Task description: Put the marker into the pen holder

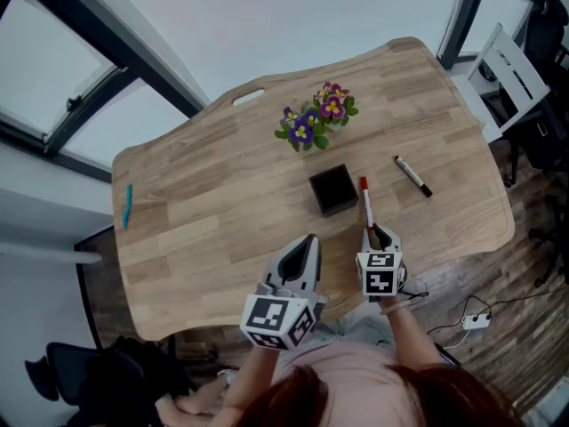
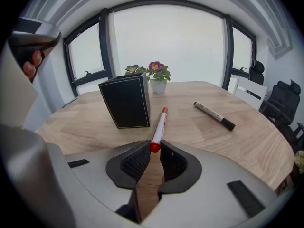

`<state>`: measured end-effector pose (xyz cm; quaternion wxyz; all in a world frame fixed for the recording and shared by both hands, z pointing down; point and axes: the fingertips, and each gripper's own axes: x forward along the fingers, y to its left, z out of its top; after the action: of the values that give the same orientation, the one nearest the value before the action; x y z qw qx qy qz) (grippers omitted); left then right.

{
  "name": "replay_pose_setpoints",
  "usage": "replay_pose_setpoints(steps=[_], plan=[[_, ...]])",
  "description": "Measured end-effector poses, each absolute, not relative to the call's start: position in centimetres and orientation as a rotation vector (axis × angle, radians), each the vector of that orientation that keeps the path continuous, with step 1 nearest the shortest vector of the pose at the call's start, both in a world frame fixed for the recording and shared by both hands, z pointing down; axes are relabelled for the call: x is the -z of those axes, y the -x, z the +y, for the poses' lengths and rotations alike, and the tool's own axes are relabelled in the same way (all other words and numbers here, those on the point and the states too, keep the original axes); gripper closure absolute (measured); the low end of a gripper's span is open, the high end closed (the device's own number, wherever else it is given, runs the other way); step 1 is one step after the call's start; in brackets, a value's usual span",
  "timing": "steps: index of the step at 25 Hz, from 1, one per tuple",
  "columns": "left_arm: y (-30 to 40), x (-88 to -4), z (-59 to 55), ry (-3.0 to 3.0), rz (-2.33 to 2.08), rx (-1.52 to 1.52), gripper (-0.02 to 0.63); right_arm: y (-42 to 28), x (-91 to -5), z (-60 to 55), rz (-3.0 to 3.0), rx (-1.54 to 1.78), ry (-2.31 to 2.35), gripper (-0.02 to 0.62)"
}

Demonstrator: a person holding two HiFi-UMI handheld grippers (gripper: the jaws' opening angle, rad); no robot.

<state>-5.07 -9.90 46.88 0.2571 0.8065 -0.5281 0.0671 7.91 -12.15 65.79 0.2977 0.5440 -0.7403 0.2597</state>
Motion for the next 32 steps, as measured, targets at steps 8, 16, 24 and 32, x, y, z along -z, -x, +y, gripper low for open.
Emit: replay_pose_setpoints(steps=[8, 16, 24, 32], plan=[[5.4, -46.1, -10.2, -2.226, -1.379, -0.181, 0.604, -9.2, -62.7, -12.5, -1.979, -0.628, -1.520, 0.537], [5.3, -45.2, -10.1, -2.279, -1.348, -0.189, 0.604, -10.1, -58.6, -12.5, -2.032, -0.554, -1.555, 0.537], [5.8, -44.2, -9.6, -2.319, -1.335, -0.177, 0.604, -9.1, -54.0, -12.1, -2.136, -0.450, -1.511, 0.537], [6.7, -43.4, -9.3, -2.347, -1.334, -0.164, 0.604, -7.5, -50.5, -10.8, -2.222, -0.351, -1.427, 0.537]])
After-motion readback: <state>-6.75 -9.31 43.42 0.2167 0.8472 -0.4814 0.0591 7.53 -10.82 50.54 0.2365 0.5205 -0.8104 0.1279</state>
